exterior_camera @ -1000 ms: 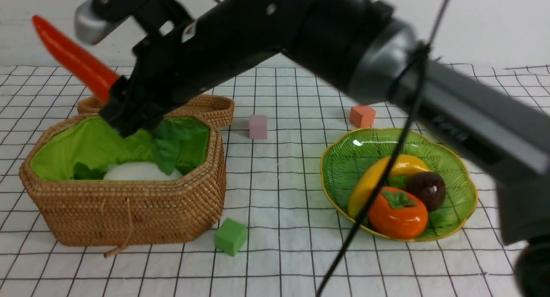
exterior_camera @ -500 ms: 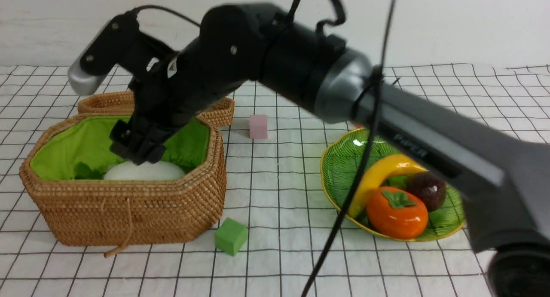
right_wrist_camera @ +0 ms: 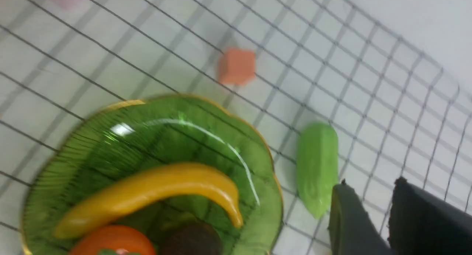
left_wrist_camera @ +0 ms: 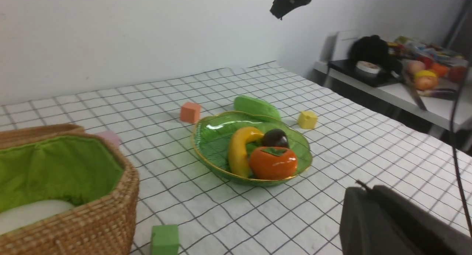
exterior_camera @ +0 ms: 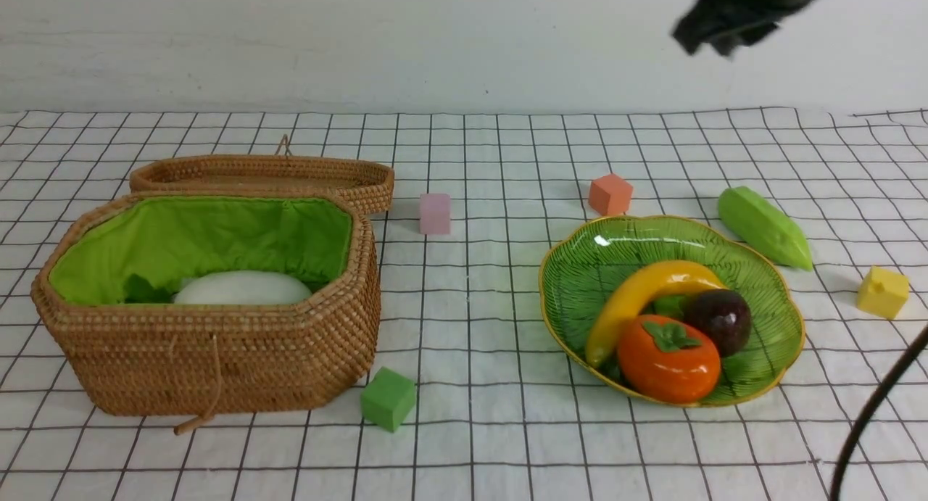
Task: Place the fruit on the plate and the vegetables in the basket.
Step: Take a chayote with your right arm and place it on the basket on the left.
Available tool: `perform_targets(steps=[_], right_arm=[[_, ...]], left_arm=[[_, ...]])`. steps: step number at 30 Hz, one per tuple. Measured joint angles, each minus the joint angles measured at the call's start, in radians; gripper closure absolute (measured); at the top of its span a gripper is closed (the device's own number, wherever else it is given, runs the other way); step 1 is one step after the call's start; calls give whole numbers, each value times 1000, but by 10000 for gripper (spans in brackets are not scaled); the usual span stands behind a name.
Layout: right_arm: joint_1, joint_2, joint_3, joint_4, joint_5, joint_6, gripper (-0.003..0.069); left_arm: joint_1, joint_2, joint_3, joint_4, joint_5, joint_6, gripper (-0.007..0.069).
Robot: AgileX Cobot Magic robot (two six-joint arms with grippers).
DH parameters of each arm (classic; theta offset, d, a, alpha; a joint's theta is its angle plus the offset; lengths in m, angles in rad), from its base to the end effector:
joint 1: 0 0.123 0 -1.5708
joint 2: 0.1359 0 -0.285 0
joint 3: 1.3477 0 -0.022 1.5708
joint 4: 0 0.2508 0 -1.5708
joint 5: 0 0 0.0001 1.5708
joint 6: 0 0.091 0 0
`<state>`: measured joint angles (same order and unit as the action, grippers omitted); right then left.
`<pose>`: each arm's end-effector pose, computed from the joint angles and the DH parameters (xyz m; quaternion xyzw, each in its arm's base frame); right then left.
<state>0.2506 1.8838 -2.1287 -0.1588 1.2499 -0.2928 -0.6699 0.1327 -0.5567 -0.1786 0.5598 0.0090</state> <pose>0.3991 0.0881 0.4110 -0.2530 0.9097 -0.0860 0.3180 0.0132 -0.0215 0.3367 0.2193 0.6874 -0.3046 0.6218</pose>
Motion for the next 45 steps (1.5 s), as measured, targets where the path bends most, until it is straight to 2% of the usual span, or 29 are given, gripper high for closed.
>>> perform_targets(steps=[5,8,12,16,21,26,28,32,34,39,44,45], right_arm=[[-232,59,82,188,1,-33,335],[-330,149,92,327,-58,-107,207],[-380,258,94,427,-187,-160,85],[-385,339,94,449,-306,-175,25],[-379,431,94,480,-408,-199,23],[-365,478,94,491,-449,-229,50],[-362,494,94,492,-454,-241,73],[-357,523,92,494,-471,-250,175],[-357,524,90,496,-475,-250,193],[-356,514,90,478,-468,-241,193],[-353,434,97,480,-389,-183,193],[-349,371,97,502,-334,-165,193]], left_arm=[[0,0,0,-58,0,101,617],[0,0,0,-58,0,112,615],[0,0,0,-58,0,116,609],[0,0,0,-58,0,117,606],[0,0,0,-58,1,117,602],[0,0,0,-58,1,117,599],[0,0,0,-58,1,117,599],[0,0,0,-59,4,117,595],[0,0,0,-56,12,117,595],[0,0,0,-25,20,117,592],[0,0,0,6,22,117,588],[0,0,0,16,22,117,588]])
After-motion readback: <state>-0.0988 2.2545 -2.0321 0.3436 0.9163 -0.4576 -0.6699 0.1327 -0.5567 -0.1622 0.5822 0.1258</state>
